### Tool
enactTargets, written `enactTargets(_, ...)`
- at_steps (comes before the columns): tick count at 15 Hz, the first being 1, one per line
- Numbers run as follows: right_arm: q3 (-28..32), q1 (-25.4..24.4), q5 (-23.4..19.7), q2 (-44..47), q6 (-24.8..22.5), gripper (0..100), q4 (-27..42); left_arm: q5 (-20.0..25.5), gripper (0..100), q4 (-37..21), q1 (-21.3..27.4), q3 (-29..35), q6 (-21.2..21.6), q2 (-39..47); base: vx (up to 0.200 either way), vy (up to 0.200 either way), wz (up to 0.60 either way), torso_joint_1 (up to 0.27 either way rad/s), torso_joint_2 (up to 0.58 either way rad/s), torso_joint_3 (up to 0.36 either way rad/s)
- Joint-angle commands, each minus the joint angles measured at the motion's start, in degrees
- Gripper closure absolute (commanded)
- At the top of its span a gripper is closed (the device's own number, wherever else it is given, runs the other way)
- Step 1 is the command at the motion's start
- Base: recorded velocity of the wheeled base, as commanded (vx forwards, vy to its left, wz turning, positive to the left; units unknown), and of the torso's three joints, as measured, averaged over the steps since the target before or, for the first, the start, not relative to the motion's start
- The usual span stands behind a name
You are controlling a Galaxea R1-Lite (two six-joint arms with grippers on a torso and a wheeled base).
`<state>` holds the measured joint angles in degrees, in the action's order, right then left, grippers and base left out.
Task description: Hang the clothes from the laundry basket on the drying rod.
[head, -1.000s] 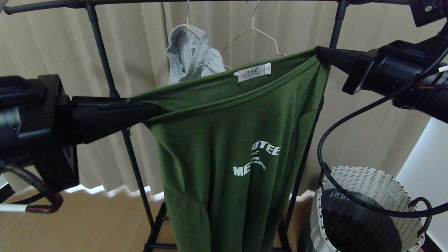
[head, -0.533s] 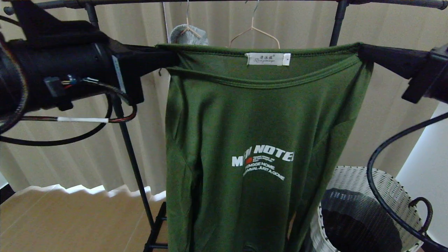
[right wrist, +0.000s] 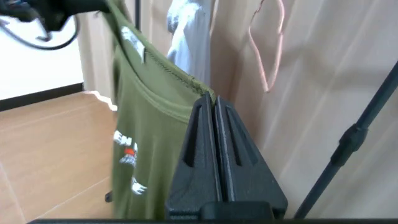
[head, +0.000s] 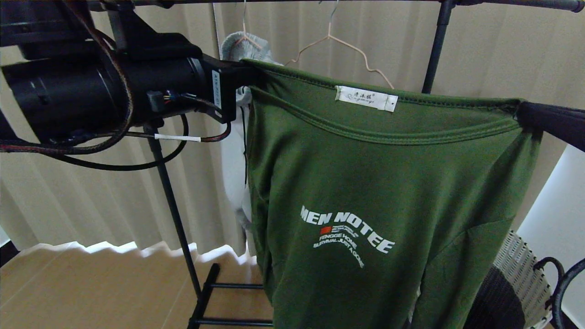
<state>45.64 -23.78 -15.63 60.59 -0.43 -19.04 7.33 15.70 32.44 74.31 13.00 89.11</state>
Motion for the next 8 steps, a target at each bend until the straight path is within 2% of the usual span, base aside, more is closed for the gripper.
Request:
enactTargets(1, -0.5, 0.0, -0.1, -0.9, 0.0, 100, 0.0, -0.5, 100, 0.6, 0.3, -0.8, 0.1, 1.1, 0.000, 0.000, 0.00, 0.000, 0.00, 0.000)
enactTargets(7, 1.4, 0.3, 0.4, 4.1, -0.4, 100, -1.0, -0.5, 100, -1.2, 1.0, -5.5, 0.1, -4.3, 0.000, 0.000, 0.00, 0.000, 0.00, 0.000)
enactTargets(8, 2.5, 0.8, 0.5, 6.1, -0.3, 100, -2.1, -0.1, 100, -4.1, 1.2, -6.6, 0.2, -6.8, 0.000, 0.000, 0.00, 0.000, 0.00, 0.000)
